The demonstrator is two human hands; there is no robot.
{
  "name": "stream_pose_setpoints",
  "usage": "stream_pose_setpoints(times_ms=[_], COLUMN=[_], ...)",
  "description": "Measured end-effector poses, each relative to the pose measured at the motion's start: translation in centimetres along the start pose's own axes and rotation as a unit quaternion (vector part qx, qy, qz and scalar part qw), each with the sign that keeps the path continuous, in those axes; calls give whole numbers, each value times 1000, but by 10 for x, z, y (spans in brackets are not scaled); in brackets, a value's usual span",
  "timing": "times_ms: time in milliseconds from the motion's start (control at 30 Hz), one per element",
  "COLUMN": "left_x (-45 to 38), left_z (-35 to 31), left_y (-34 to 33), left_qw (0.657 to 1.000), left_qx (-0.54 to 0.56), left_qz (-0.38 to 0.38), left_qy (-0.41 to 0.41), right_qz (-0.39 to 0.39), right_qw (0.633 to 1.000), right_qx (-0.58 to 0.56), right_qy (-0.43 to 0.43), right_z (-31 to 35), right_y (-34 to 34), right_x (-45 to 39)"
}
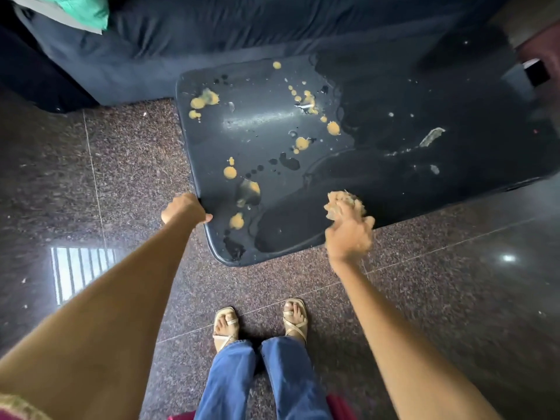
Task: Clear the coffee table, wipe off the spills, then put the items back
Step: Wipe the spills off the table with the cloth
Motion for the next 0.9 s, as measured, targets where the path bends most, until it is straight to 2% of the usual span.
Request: stream_pose_setpoints(times_ms=[33,67,100,167,233,300,333,367,433,467,500,533,567,600,667,733,767,800,833,900], left_x=[-3,-4,-4,-2,0,2,1,-1,-3,-2,-2,-2,-3,-4,-10,-15,-17,-19,-21,-23], left_z=[-2,-5,-7,-11,-12,-12,-12,-12,-14,-16,-17,-18,-17,-15,-9,-4,-3,-3,-2,-2], left_y=[1,3,3,5,7,7,8,8,10,12,13,14,13,12,9,10,13,14,16,20], left_qw=[1000,999,999,998,997,996,996,996,995,994,993,993,994,995,998,999,999,998,997,995], left_qx=[-18,-32,-42,-64,-81,-91,-93,-94,-104,-110,-114,-114,-111,-102,-54,1,22,40,56,93], left_qz=[6,10,10,3,-7,-10,-8,-5,-8,-13,-18,-20,-18,-10,20,46,49,49,45,30], left_qy=[-1,-1,0,-3,-1,4,7,7,3,0,-5,-10,-13,-14,-10,-5,-8,-12,-17,-24], right_qz=[-7,-12,-9,3,-3,-6,-11,-13,-6,-10,-14,-10,1,17,16,-3,-17,-29,-38,-21], right_qw=[999,997,993,966,906,859,861,892,972,988,993,991,983,961,888,832,829,849,892,977], right_qx=[-28,-74,-99,-65,-66,-51,-34,-27,-49,-67,-78,-87,-91,-90,-81,-73,-60,-43,-32,-48], right_qy=[-20,-1,58,251,419,510,507,451,231,137,93,101,160,261,453,550,556,526,449,208], right_z=[16,39,68,122,140,130,118,103,69,63,68,84,108,136,174,181,177,166,148,102], right_y=[-1,-3,-5,-8,-3,5,4,3,2,1,0,-2,-4,-8,-7,0,2,2,2,-1], right_x=[14,33,54,98,114,104,89,67,31,33,45,62,83,107,147,142,126,101,69,11])
Point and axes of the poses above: each hand's wrist, its own x-axis away from the middle knuckle, its own y-axis out of the back of the hand, z = x × y, the point moved 10 cm from there along -x, towards the middle knuckle, and after that the axes turned 13 degrees about x, right-handed, at the moved point
